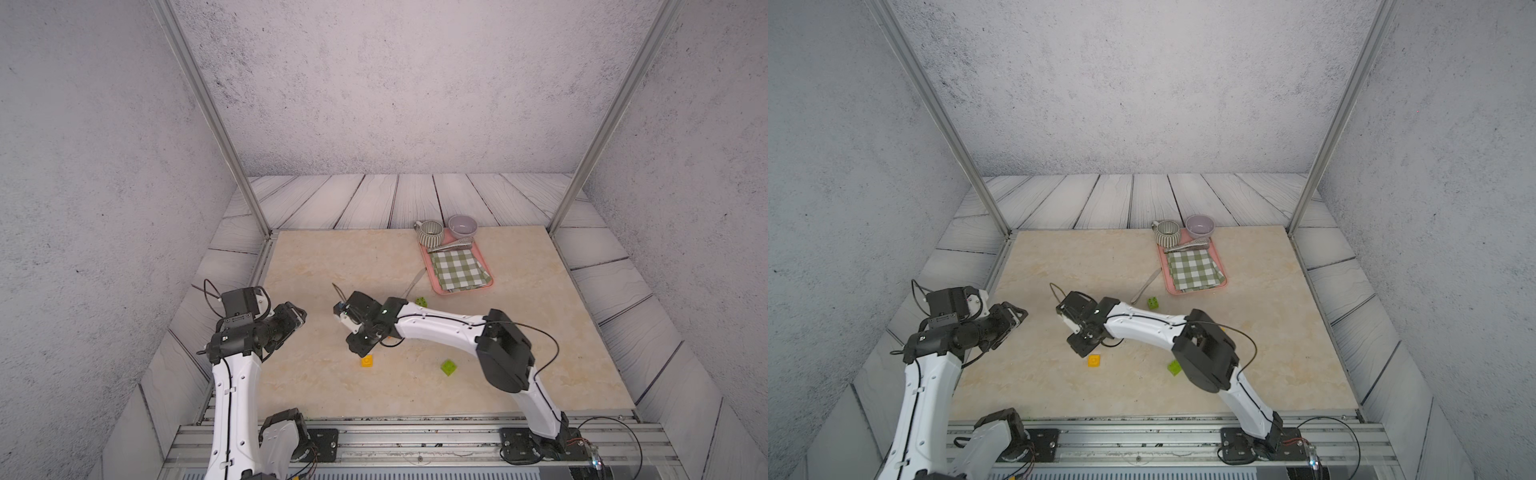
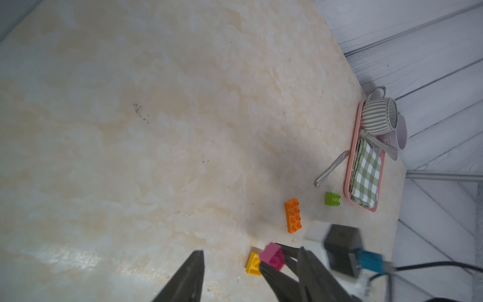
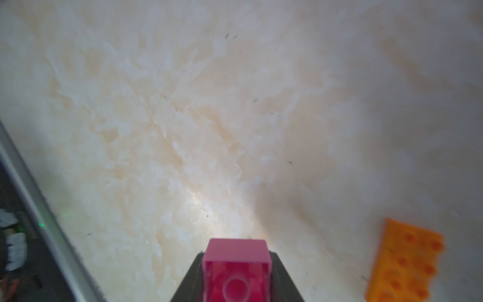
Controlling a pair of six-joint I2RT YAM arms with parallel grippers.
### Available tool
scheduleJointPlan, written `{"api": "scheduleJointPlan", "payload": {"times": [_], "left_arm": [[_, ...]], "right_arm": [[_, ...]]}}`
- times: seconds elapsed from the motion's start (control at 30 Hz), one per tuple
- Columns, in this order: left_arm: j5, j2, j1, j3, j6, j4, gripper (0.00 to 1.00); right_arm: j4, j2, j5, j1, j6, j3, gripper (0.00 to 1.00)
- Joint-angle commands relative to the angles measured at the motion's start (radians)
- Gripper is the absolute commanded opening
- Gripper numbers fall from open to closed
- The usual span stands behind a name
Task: Assemble the letter r with lego
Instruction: Pick up the lego brick from the center of the board.
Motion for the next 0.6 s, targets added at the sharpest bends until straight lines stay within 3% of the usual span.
{"api": "scheduleJointPlan", "payload": {"times": [0.0, 0.17, 0.3, 0.47, 0.57], "left_arm": [[-0.08, -0.007, -0.171, 0.042, 0.014, 0.06, 0.65], [-0.12, 0.019, -0.498, 0.011, 0.004, 0.363, 0.7], [-0.12, 0.048, -0.687, -0.053, 0.149, 0.663, 0.72], [0.049, 0.045, -0.755, -0.193, 0.343, 1.193, 0.77], [0.09, 0.053, -0.768, -0.212, 0.471, 1.339, 0.76]], "right_arm": [[0.092, -0.212, -0.124, -0.134, 0.139, -0.125, 0.11], [0.087, -0.429, -0.279, -0.348, 0.277, -0.321, 0.11], [0.058, -0.55, -0.355, -0.451, 0.35, -0.372, 0.12], [0.089, -0.648, -0.48, -0.518, 0.475, -0.364, 0.16], [0.179, -0.682, -0.554, -0.521, 0.566, -0.364, 0.17]]}}
